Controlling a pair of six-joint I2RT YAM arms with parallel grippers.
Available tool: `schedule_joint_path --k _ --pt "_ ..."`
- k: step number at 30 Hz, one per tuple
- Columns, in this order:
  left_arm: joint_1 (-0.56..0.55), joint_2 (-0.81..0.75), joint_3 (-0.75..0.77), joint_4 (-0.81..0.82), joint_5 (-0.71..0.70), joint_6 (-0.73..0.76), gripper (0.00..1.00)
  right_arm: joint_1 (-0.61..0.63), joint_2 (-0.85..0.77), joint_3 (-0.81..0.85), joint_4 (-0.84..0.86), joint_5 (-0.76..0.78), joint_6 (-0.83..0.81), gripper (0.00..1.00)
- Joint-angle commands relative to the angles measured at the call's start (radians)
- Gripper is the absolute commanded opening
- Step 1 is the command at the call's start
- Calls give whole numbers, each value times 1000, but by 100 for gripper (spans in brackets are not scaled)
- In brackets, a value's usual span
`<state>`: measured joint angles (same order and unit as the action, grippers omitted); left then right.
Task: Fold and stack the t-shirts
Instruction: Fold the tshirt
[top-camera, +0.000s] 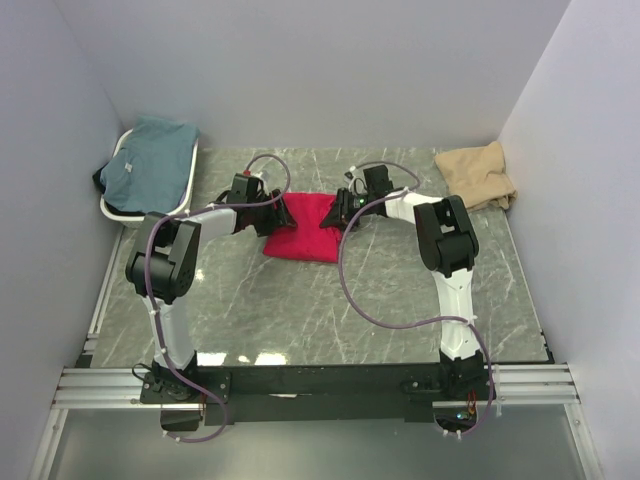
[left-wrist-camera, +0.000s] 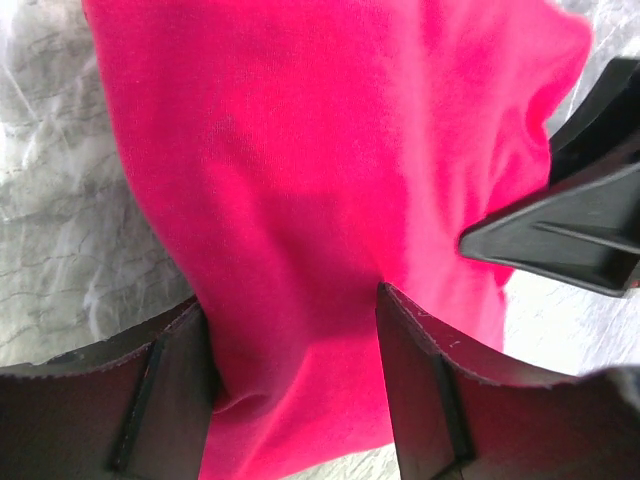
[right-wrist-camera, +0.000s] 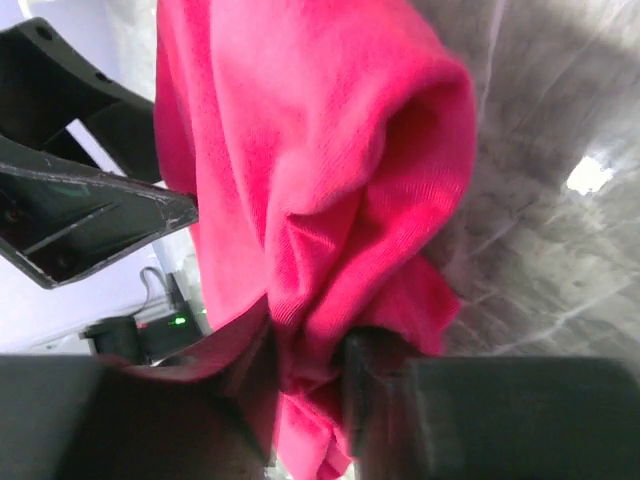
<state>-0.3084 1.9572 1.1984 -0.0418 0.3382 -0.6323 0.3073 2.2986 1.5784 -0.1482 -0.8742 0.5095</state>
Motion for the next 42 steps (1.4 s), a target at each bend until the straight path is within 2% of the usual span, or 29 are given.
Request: schedule_joint_path --k 1,2,3,8,9,10,12,13,21,33,38,42 --pt "-8 12 40 26 25 5 65 -2 -18 -57 179 -106 124 20" --pt "-8 12 38 28 27 5 65 -4 -22 -58 171 -85 118 4" --pt "-8 12 36 25 27 8 65 -5 -31 -60 156 -66 109 0" --pt "-8 -1 14 25 21 16 64 -22 -80 -34 -48 79 -57 0" --pt "-8 -6 6 25 13 16 64 -23 -100 -31 -92 122 -93 8" --pt "-8 -14 0 31 -1 16 64 -25 -113 -32 -106 147 -106 28" --pt "-8 -33 -14 26 -21 19 65 -30 -151 -43 -131 199 -129 42" --pt "-8 -40 -17 23 -42 22 66 -31 -163 -53 -136 213 -137 52" --pt "-8 -125 -82 16 -132 39 68 -40 -263 -159 -114 284 -129 59" --pt "-8 -175 -118 -29 -300 42 70 -40 -300 -316 56 193 -34 62" --pt "-6 -248 -131 -41 -298 48 70 -37 -355 -314 9 257 -51 63" --pt "-6 -273 -105 -81 -312 60 71 -39 -372 -284 -54 287 -75 68"
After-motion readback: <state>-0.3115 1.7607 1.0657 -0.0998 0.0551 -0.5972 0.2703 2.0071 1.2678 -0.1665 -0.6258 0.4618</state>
